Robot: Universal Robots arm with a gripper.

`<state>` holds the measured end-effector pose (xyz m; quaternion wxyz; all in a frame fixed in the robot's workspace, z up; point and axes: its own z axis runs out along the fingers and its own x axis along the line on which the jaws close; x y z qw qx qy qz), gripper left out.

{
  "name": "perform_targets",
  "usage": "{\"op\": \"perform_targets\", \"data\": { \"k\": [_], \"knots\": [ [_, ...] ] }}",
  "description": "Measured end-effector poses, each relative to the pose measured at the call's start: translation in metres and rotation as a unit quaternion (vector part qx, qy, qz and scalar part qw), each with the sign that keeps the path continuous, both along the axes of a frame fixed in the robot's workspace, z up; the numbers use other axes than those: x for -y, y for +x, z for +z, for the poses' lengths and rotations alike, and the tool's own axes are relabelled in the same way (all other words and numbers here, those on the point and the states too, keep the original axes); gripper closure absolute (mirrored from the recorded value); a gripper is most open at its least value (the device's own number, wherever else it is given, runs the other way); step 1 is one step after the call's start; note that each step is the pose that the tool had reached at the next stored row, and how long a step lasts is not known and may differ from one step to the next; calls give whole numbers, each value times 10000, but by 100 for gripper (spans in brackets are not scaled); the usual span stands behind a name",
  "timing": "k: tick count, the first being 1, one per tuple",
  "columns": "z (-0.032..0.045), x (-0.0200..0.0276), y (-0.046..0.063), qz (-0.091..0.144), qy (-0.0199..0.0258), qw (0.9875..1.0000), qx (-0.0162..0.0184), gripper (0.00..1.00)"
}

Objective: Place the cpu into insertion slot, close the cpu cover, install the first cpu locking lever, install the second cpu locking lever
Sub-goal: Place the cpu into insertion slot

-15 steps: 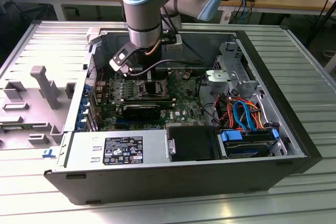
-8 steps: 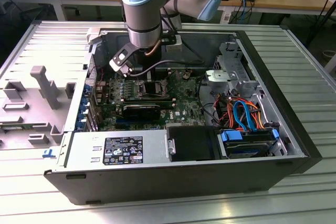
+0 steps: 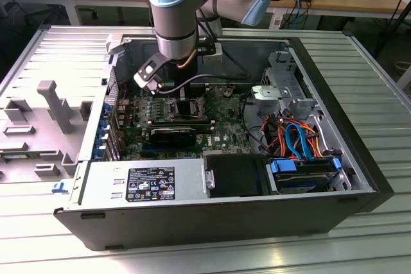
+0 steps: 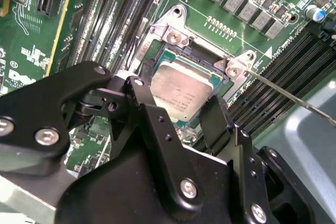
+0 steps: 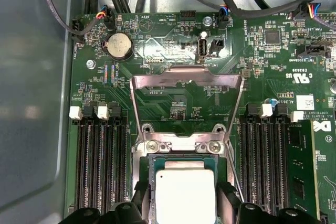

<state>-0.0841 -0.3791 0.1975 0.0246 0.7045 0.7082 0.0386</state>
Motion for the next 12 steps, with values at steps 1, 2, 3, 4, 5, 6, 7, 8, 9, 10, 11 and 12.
{"op": "perform_targets", "data": {
  "k": [1,2,3,4,5,6,7,8,9,10,11,12],
  "knots": [
    [46,1,0,0,12,10000,-2,39],
    [72,2,0,0,24,10000,-3,39],
    [86,2,-1,0,30,10000,-2,39],
    [103,4,0,1,46,10000,-2,39],
    [104,8,0,1,76,10000,-2,39],
    [104,9,0,1,88,10000,-3,39],
    [104,18,0,0,105,9999,-3,39],
    [104,21,-1,0,105,9999,-3,39],
    [104,22,-1,-1,99,10000,-3,39],
    [104,26,0,0,90,10000,-3,39],
    [104,28,0,1,77,10000,-3,39],
    [104,29,0,1,56,10000,-3,39]
  ]
}}
